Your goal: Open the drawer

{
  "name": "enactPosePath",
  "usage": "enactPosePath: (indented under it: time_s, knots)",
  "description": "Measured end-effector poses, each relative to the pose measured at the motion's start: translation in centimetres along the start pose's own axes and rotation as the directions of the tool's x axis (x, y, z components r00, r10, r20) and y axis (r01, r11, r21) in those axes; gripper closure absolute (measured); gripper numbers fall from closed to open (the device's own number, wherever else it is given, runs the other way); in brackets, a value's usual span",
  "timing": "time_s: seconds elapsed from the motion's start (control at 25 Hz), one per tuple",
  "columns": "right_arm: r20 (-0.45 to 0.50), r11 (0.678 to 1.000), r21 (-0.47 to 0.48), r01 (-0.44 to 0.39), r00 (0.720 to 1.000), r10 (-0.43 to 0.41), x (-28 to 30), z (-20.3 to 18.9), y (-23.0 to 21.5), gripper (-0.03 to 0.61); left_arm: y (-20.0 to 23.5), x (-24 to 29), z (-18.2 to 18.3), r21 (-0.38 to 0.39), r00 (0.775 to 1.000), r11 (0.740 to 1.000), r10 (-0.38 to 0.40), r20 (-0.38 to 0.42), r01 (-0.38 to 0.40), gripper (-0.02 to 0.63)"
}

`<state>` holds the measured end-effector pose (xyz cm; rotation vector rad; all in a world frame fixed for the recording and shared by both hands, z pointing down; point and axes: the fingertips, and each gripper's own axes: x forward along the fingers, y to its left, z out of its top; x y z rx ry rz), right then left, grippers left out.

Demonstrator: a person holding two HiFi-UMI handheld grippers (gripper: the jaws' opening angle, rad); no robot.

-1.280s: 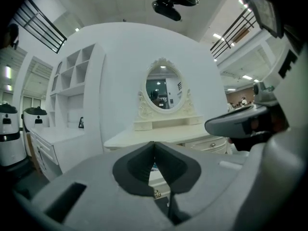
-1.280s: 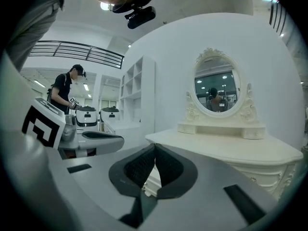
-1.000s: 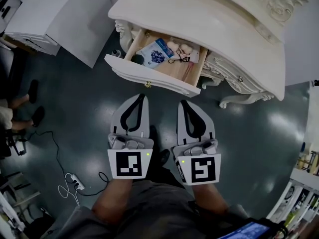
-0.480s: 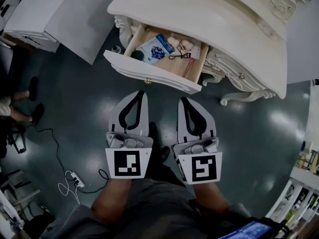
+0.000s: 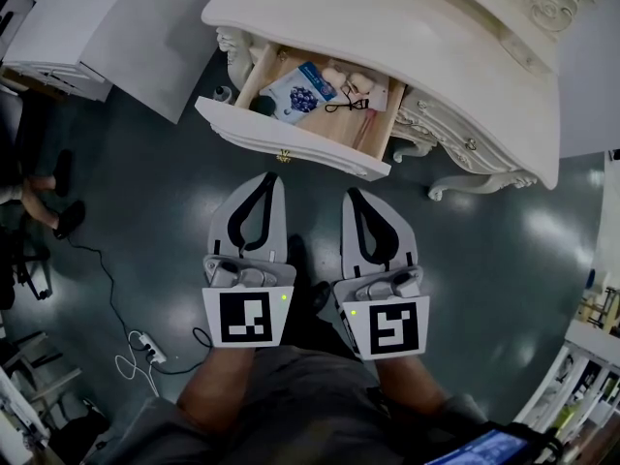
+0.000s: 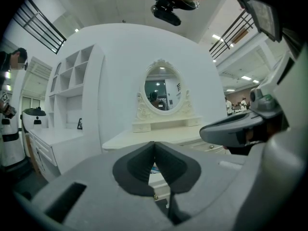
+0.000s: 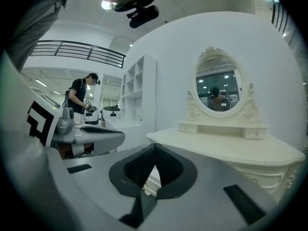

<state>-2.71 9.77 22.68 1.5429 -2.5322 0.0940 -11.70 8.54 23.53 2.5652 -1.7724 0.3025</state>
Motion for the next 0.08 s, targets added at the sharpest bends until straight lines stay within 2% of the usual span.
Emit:
enactPosePath:
  time_s: [0.08]
  knots:
    - [-0.004,1.000,-0.001,-0.002,1.000,0.002,0.08,-0.16,-0.10,0.566,-0.05,0.20,0.03,0.003,1.000,1.000,0.001,0.002,-0.001,0.598]
